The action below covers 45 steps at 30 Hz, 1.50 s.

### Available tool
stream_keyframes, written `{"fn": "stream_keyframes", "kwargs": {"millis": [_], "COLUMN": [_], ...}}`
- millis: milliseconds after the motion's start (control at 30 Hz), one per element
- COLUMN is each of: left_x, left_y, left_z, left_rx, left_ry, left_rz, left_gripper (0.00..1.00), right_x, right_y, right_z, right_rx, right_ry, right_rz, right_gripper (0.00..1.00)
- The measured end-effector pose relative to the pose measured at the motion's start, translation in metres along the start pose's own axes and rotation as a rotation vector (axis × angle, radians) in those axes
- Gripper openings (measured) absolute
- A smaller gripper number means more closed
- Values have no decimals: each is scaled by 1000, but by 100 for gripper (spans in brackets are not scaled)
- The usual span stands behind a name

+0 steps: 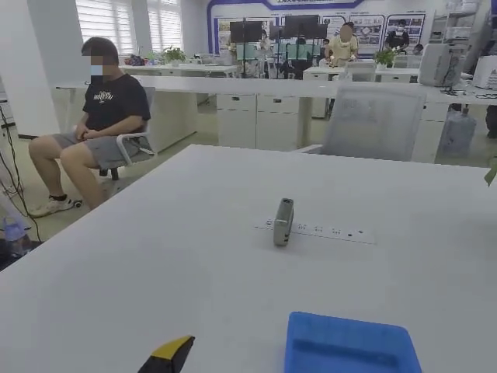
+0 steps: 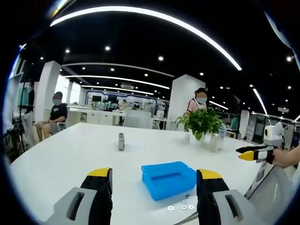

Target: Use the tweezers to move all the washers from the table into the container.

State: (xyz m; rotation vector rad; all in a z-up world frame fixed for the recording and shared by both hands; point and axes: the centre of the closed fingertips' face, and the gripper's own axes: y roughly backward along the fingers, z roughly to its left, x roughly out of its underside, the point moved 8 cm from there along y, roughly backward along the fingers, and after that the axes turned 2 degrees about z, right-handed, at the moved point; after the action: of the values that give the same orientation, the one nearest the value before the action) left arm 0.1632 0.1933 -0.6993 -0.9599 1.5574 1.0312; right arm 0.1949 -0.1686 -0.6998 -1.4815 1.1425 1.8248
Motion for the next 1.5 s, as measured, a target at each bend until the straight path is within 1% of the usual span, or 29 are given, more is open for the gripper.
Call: {"fn": "stream_keyframes", "kwargs": {"millis": [300, 600, 767, 867, 967, 1133, 1233, 1267, 1300, 1333, 1367, 1400, 1433, 1467, 1500], "left_x": [0, 1, 3, 2, 0, 1, 2, 2, 2, 2, 3, 6, 9, 10, 15], "left_y": [0, -1, -2, -2, -1, -1, -3, -3, -4, -4, -5, -5, -6, -6, -7], "left_z": [0, 0, -1, -2, -2, -1, -3, -3, -2, -2, -2, 0, 1, 0, 0], "left_rx": [5, 4, 14, 24, 40, 40, 64, 75, 83, 96, 111, 125, 141, 158, 218], "left_ry": [2, 3, 2, -1, 13, 15, 24, 33, 43, 60, 79, 103, 110, 120, 103], "left_rz": [3, 10, 25, 25, 17, 21, 40, 47, 52, 57, 68, 116, 156, 174, 227], "left_gripper": [72, 71, 71, 69, 66, 65, 65, 65, 65, 65, 65, 65, 63, 60, 55], "right_x": [0, 2, 3, 3, 3, 3, 2, 1, 1, 3, 5, 5, 5, 6, 5], "right_y": [0, -1, 1, 1, 2, 1, 1, 1, 1, 0, 0, -1, -4, -6, -12], "right_z": [-1, 0, -2, -6, -9, -10, -12, -12, -12, -13, -14, -13, -11, -9, -5], "right_rx": [3, -3, -5, 8, 25, 32, 48, 58, 62, 69, 68, 51, 34, 18, -15], "right_ry": [-2, 1, -12, -8, -15, -28, -37, -37, -33, -29, -10, 15, 46, 66, 86], "right_rz": [1, 17, 10, 5, 4, 8, 12, 21, 36, 63, 100, 138, 177, 203, 221], "right_gripper": [64, 64, 64, 64, 64, 64, 63, 63, 61, 58, 55, 54, 54, 55, 53]}}
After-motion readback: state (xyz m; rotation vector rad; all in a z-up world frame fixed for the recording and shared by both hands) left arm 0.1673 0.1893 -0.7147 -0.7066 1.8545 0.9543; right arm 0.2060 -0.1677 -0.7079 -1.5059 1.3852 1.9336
